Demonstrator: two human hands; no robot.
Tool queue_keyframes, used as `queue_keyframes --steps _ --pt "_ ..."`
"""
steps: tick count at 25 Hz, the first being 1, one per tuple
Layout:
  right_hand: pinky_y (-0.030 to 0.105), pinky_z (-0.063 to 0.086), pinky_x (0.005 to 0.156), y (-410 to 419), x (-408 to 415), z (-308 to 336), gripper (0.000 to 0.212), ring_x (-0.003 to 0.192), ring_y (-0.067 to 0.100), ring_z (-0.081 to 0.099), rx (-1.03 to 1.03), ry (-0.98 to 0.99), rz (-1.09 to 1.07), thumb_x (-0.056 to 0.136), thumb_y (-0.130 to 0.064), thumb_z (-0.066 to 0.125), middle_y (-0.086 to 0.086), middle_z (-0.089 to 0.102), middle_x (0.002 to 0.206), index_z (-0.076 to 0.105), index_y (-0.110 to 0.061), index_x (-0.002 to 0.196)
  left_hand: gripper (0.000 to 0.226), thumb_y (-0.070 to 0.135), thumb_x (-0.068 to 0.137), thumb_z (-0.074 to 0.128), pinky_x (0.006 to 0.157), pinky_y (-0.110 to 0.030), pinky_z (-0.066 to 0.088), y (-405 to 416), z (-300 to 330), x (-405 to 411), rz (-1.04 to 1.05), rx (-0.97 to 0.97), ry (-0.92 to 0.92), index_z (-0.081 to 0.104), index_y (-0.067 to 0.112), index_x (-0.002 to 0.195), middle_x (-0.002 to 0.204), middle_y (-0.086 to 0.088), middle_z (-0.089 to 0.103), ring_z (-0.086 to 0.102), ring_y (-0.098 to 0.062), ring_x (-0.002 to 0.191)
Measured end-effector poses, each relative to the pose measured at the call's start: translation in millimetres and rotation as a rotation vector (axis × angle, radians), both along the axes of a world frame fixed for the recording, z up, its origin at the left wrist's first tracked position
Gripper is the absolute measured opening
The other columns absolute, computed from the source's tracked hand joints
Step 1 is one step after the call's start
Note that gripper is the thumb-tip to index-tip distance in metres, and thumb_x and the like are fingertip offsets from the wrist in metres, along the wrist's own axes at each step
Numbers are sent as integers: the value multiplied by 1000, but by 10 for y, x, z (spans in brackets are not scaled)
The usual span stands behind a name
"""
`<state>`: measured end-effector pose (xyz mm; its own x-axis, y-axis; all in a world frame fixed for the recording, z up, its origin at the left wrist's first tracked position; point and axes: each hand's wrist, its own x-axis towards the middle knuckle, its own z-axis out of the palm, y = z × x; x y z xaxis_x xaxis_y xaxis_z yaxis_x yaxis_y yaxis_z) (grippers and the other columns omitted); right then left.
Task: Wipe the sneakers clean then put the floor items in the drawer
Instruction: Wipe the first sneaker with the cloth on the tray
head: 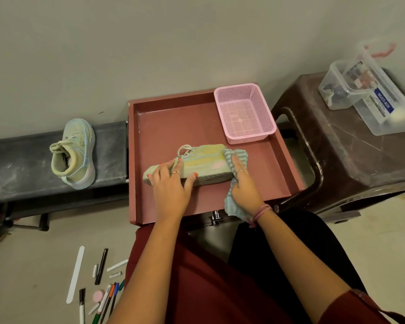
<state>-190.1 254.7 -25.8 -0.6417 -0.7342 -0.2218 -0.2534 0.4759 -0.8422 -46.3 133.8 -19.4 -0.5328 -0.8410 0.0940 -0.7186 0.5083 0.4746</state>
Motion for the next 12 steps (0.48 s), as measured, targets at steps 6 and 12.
queue_keyframes --steps 6,12 --pt "36 26 114 182 408 11 85 145 29 13 129 665 341 69 18 34 8 15 158 23 -9 149 64 39 76 77 100 -36 37 264 -41 99 90 19 135 58 14 132 119 -3 54 38 -26 113" --pt "44 31 113 -126 275 113 64 144 29 21 302 800 479 88 2 27 9 20 157 21 -11 150 57 34 77 77 96 -35 40 302 -95 113 85 1 159 61 14 129 118 -4 56 42 -30 111"
